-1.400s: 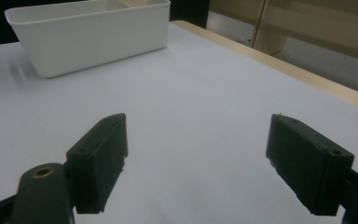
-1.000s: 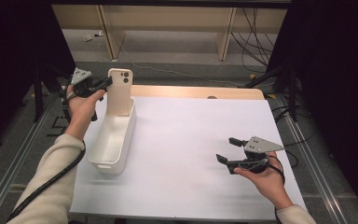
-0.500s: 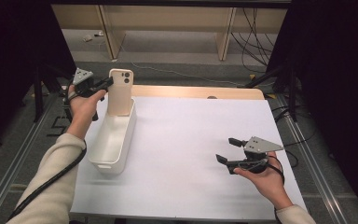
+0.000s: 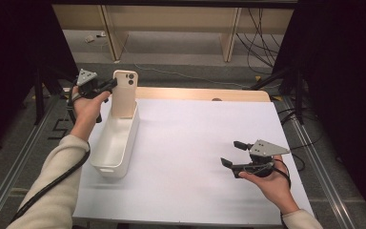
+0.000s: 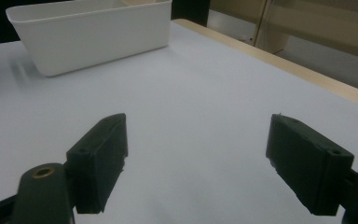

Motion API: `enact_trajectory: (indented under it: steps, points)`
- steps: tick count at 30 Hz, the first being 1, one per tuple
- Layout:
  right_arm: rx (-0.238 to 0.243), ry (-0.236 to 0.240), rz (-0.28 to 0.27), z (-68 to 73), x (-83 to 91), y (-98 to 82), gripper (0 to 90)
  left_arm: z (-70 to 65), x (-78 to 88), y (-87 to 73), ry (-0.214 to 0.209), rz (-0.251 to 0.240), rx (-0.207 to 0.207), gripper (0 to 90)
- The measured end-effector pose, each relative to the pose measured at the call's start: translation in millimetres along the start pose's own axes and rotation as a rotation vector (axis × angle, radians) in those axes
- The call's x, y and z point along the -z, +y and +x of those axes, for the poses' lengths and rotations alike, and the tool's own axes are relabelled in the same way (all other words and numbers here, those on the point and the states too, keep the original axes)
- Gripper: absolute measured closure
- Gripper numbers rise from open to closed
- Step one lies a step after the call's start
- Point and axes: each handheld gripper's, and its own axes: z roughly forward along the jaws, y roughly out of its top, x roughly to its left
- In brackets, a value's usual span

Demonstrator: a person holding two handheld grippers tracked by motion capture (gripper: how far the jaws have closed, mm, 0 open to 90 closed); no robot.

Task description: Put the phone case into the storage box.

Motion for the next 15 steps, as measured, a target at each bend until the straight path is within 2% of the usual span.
enact_trajectory:
  steps: [15]
  points:
    - [0.000, -0.001, 0.002, -0.4, 0.0, 0.1, 21.8, 2.0, -5.2, -2.4, 0.004, 0.015, 0.002, 82.2]
